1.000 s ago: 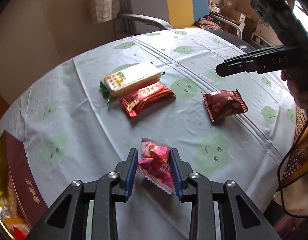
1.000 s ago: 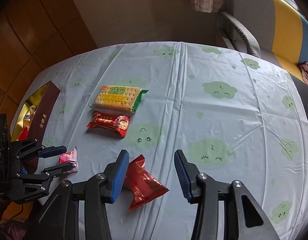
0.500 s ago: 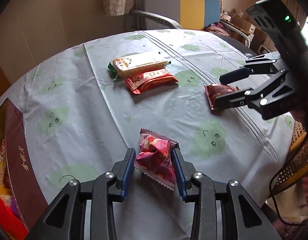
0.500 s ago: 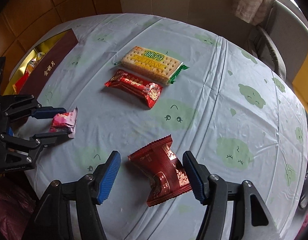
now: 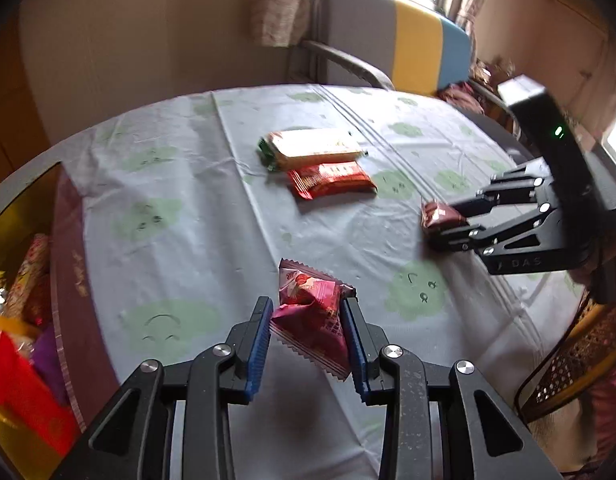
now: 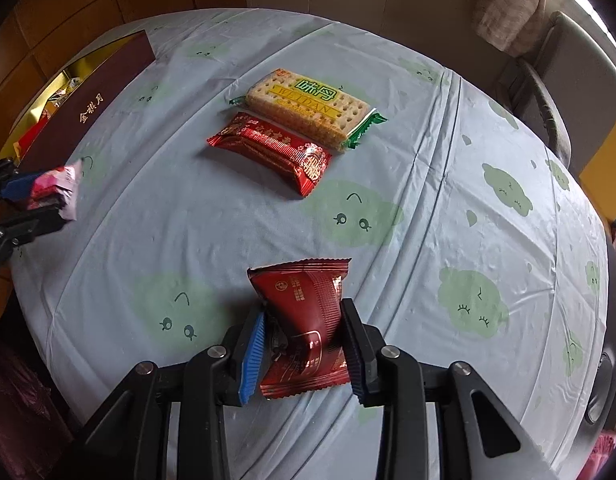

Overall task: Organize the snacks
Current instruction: 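Carry the pink candy over the tin with the left gripper while the right gripper holds the dark red packet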

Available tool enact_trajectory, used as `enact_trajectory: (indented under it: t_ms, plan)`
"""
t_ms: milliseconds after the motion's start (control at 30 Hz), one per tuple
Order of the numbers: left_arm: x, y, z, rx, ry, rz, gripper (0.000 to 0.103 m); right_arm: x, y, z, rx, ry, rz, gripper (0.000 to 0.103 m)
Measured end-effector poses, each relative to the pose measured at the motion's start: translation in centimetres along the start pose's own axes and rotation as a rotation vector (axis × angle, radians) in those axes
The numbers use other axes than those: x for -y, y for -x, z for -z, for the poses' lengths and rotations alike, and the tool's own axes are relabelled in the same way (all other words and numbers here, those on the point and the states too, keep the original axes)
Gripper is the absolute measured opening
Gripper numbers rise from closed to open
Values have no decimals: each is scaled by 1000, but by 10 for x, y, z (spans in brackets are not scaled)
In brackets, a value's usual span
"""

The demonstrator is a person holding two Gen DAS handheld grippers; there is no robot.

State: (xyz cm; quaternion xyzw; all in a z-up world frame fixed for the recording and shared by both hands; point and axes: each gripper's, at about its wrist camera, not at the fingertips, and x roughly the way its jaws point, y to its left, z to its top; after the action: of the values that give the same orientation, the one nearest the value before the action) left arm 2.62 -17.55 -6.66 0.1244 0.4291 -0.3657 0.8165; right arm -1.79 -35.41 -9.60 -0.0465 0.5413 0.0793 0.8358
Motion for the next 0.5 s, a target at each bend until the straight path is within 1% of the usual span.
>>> enact_trajectory:
  t_ms: [67,200,267,333,400,500]
  plan:
    - [-6,17,0,36,20,-24,35,2,0,-1,7,-10,0,40]
    - [-24,49,-1,98,72,-73,35,9,-1,-7,8,-39,-7,42]
    - [-36,65,0,128,106,-98,35,9,-1,-7,12,-35,-1,40]
    - [-50,78,4,141,150,-123,35,5,0,-7,22,-10,12,35]
    - [-66,91,10,157,197,-160,35,-3,1,-3,29,12,26,34]
    - [-96,111,21,173,288,-260,35,-4,0,-3,31,7,27,34]
